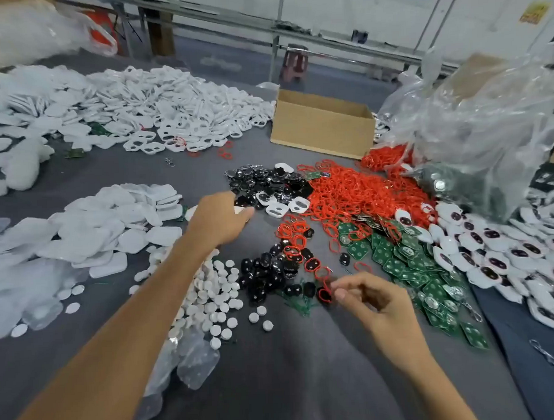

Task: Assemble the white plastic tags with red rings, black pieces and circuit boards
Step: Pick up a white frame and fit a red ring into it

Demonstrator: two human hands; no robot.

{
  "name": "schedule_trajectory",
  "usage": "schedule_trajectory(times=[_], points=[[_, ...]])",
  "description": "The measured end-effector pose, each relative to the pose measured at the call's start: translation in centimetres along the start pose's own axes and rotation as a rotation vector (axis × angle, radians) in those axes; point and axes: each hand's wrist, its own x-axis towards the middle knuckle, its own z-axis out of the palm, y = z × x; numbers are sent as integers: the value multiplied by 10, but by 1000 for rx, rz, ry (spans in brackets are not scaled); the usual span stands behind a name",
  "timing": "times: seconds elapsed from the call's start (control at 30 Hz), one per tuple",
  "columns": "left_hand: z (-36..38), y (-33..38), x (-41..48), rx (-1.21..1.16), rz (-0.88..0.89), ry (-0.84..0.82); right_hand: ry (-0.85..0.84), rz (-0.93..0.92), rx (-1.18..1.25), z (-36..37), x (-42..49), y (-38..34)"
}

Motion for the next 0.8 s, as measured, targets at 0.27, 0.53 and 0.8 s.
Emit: schedule_trajectory(times=[0.27,0.53,0.8], points=[[22,-3,29,193,-57,-57,32,-39,-20,-5,35,3],[-2,14,-1,-258,68,109,120,-22,51,-7,60,11],[27,85,-80,-620,349,-125,5,90,318,17,68,2]])
